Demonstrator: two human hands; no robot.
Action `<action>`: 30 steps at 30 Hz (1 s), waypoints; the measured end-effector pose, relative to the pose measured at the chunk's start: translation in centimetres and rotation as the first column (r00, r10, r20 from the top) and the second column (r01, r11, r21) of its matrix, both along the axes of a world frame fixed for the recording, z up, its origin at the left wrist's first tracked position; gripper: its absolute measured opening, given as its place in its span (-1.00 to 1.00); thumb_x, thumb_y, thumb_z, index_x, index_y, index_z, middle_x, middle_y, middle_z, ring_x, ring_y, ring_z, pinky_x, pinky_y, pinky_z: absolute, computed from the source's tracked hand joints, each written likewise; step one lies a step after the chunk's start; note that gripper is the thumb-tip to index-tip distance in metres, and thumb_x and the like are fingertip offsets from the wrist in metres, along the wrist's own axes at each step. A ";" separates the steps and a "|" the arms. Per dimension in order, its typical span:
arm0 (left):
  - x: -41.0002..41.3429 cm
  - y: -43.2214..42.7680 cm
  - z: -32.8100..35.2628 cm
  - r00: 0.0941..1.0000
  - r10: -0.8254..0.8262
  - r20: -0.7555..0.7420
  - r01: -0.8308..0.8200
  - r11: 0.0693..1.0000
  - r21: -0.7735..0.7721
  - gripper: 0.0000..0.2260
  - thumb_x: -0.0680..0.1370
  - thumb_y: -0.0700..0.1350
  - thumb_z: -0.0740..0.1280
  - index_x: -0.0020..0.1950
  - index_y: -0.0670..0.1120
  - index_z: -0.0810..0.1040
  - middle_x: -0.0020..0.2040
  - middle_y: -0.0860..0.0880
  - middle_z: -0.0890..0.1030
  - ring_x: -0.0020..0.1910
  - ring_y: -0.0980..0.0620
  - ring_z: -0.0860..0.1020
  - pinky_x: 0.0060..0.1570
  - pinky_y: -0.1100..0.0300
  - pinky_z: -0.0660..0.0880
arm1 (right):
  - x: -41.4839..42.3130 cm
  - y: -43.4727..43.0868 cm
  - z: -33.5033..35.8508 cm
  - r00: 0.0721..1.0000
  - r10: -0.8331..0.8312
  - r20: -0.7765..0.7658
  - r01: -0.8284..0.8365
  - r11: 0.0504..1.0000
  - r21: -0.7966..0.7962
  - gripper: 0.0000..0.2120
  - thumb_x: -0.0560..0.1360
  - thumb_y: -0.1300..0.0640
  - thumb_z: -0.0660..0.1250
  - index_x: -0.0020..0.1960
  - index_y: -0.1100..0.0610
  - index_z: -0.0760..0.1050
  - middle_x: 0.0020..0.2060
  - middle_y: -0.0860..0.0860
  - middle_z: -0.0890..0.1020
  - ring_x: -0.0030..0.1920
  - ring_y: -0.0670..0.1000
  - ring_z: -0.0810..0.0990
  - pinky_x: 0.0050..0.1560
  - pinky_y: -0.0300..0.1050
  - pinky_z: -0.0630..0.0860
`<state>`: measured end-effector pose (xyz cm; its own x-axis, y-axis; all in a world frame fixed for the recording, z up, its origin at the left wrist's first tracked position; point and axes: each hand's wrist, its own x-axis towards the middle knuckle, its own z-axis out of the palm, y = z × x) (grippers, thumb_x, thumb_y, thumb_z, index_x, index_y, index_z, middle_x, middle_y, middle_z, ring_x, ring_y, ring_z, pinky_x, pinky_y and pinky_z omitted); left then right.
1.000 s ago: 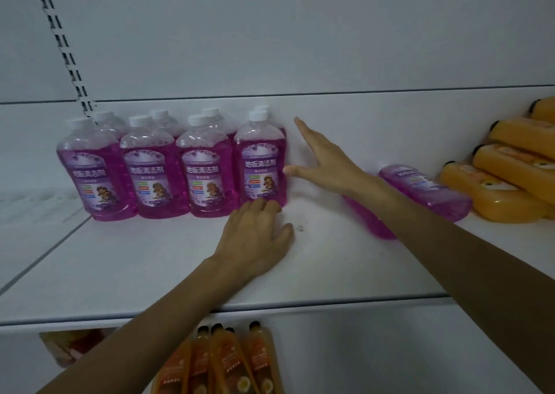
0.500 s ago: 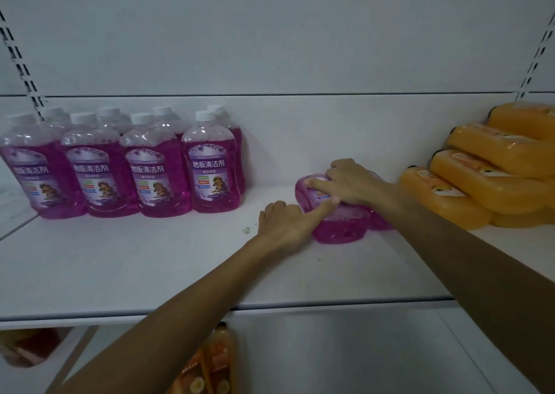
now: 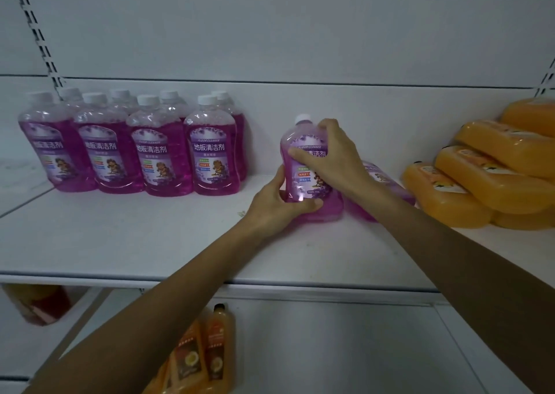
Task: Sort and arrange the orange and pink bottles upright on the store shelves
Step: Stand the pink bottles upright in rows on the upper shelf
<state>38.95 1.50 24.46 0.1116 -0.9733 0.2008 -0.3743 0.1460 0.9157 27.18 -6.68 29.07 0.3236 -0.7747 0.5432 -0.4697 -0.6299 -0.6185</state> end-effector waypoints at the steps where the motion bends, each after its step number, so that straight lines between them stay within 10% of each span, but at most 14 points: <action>1: 0.5 0.3 0.0 0.999 -0.005 0.044 0.007 0.999 -0.038 -0.28 0.29 0.05 0.53 0.39 0.16 0.30 0.09 0.11 0.62 0.04 0.14 0.59 0.10 0.24 0.50 | -0.2 0.4 0.2 0.996 0.064 0.058 -0.067 0.997 0.045 -0.39 0.37 -0.07 0.48 0.25 0.12 0.27 0.06 0.01 0.49 -0.07 -0.06 0.53 -0.11 -0.31 0.43; 11: 5.3 1.8 -0.6 0.946 0.104 0.307 -0.065 0.988 -0.137 -0.13 0.39 -0.06 0.49 0.54 0.05 0.01 0.24 0.03 0.55 0.11 0.12 0.54 0.15 0.26 0.46 | 1.2 2.3 0.2 0.946 0.325 -0.005 -0.325 0.944 -0.059 -0.14 0.28 0.16 0.58 0.43 0.05 0.17 0.28 -0.04 0.38 0.17 -0.05 0.49 -0.06 -0.42 0.53; 17: 6.6 2.4 -0.9 0.625 0.128 0.770 -0.167 0.986 -0.027 -0.56 0.52 0.13 0.26 0.28 -0.12 0.39 0.16 -0.11 0.50 0.13 -0.10 0.46 0.16 0.03 0.43 | 2.4 1.8 -0.7 0.965 0.264 0.014 -0.262 0.962 -0.075 -0.19 0.33 0.24 0.53 0.43 0.03 0.15 0.28 -0.01 0.35 0.17 -0.11 0.45 -0.10 -0.41 0.54; 30: 6.5 2.7 -0.9 0.583 0.138 0.800 -0.187 0.982 -0.033 -0.57 0.56 0.11 0.18 0.26 -0.18 0.44 0.20 -0.12 0.47 0.18 -0.08 0.39 0.20 0.03 0.38 | 6.8 -4.0 -1.1 0.996 -0.029 -0.085 0.013 0.982 -0.187 -0.18 0.35 0.18 0.52 0.48 0.04 0.16 0.33 0.11 0.34 0.29 0.13 0.34 0.26 0.06 0.41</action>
<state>45.41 4.22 23.55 0.0882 -0.9663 0.2420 -0.9695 -0.0275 0.2435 33.94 -10.70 27.94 0.3605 -0.6696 0.6493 -0.5308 -0.7197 -0.4476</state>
